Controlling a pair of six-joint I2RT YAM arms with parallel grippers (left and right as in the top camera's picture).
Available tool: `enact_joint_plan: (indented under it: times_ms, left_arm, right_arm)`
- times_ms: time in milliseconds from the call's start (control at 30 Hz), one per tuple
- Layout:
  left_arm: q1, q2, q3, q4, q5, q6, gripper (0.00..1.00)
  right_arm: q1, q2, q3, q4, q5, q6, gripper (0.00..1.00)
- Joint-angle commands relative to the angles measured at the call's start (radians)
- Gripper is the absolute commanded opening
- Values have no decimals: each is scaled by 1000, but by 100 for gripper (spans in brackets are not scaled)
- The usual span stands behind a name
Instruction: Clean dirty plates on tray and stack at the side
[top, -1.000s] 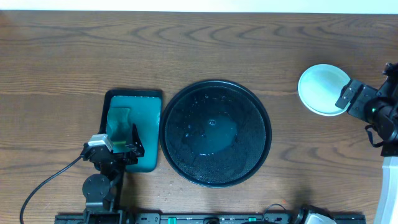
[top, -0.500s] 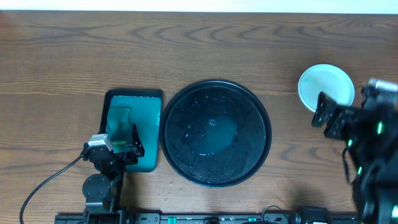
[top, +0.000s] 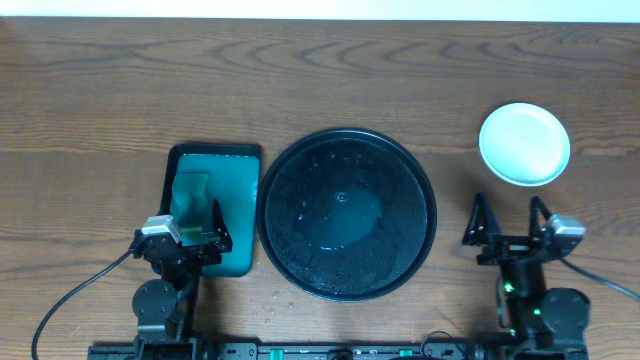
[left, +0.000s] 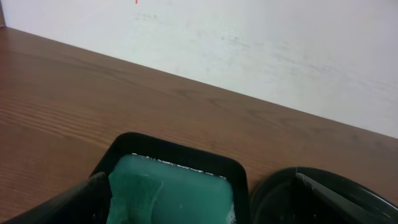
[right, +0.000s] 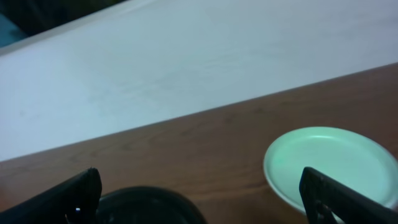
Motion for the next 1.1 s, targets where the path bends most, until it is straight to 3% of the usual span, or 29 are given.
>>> enact_joint_plan:
  times_ms: [0,67,200,400,1067]
  left_arm:
    - [3,-6,-11,-43,11,21,92]
    - [3,-6,-11,-43,11,21,91]
    - [3,-6,-11,-43,11,21,92]
    - [3,-6,-11,-43,11,21,91]
    - [3,-6,-11,-43,11,21,91]
  right_arm:
    - [40,-34,-118,103,-52,24,99]
    - [58,-45,-180,168,-51,21,99]
    - [82,-49,-178,143,-45,-102,99]
    - [83,-48,-176,161,-55,-120,99]
    - [94,-64,-198,70,-89,-336,99]
